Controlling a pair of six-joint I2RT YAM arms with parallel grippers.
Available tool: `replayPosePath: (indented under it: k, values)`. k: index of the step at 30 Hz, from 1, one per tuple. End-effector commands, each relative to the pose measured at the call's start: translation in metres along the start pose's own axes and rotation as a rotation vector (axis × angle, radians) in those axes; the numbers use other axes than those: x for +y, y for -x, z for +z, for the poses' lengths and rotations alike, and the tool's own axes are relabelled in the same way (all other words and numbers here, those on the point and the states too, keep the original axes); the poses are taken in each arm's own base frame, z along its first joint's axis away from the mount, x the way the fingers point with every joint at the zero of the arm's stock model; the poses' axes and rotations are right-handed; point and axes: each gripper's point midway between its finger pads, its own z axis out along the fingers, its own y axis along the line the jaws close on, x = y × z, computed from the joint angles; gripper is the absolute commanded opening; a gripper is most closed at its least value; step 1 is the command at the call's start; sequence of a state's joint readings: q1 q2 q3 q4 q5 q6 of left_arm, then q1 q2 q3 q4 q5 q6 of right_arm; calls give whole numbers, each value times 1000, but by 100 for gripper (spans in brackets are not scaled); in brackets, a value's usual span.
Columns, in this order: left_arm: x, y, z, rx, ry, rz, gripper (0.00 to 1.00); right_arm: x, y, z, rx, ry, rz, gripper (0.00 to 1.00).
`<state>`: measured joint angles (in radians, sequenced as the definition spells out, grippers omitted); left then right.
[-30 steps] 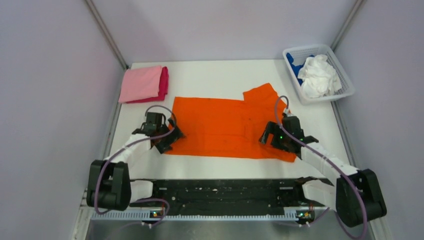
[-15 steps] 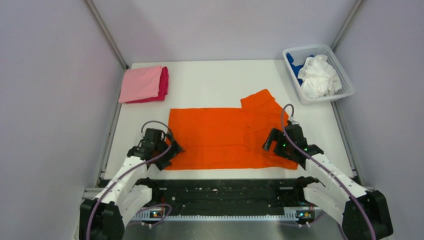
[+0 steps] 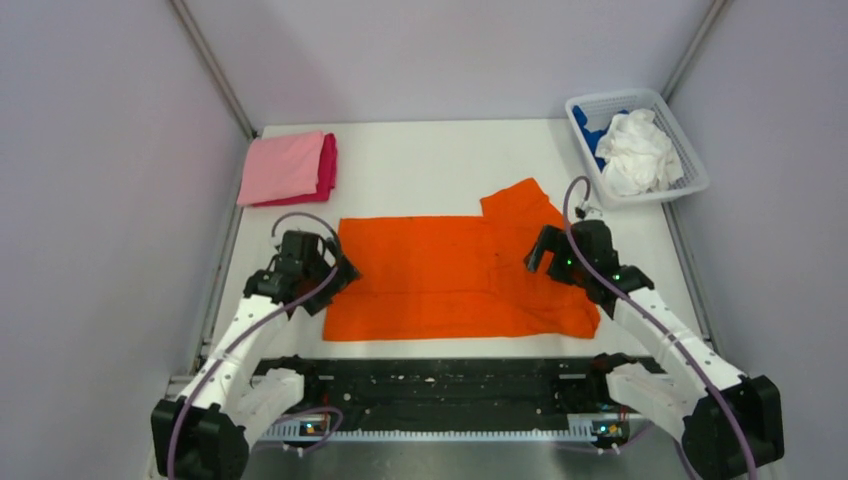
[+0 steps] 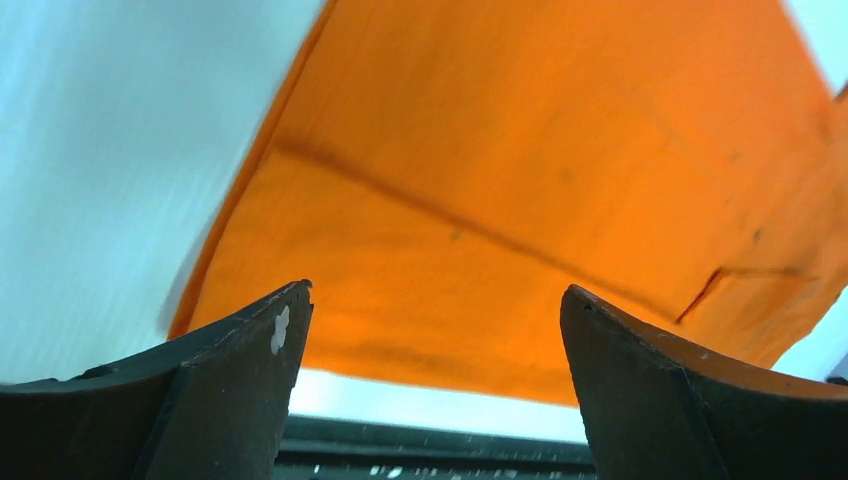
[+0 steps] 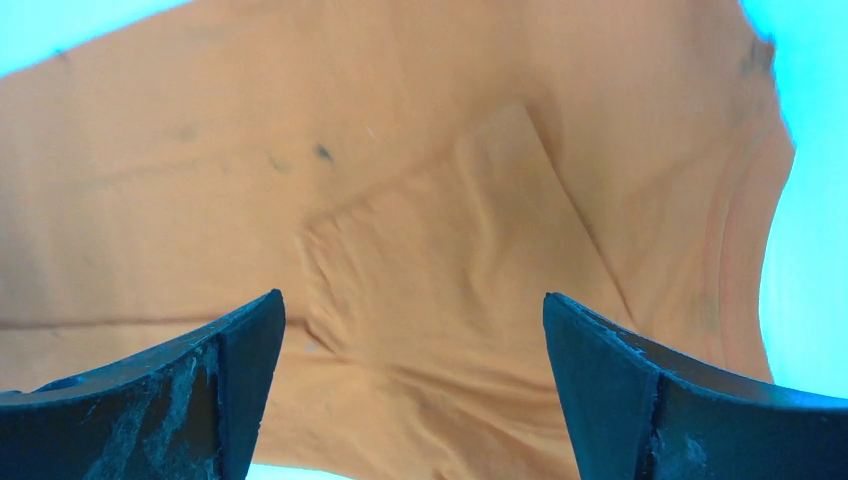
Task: Fold and stack the t-shirts
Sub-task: Fold the flattened tshirt in 1/3 of the way, then grab the side of the flattened tshirt furthest away from the robot with both arms
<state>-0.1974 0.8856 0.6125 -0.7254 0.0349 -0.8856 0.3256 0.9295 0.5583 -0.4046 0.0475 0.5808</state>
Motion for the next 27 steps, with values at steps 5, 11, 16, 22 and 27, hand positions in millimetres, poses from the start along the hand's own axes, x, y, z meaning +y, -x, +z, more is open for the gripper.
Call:
replayPosePath:
  k: [5,11,16,22,27]
  values:
    - [-60,115,13,-236,67,109,99,38,101,28,-172,16,-44,99]
    - [-75,190,70,-266,223,173,83,55,151,77,-176,34,-70,99]
    - [-76,212,125,-137,240,155,71,52,184,123,-153,-9,-93,99]
    - [-73,208,160,-70,252,156,61,49,198,168,-116,-24,-118,98]
    - [-70,194,172,-18,229,140,50,41,202,199,-100,-61,-110,98]
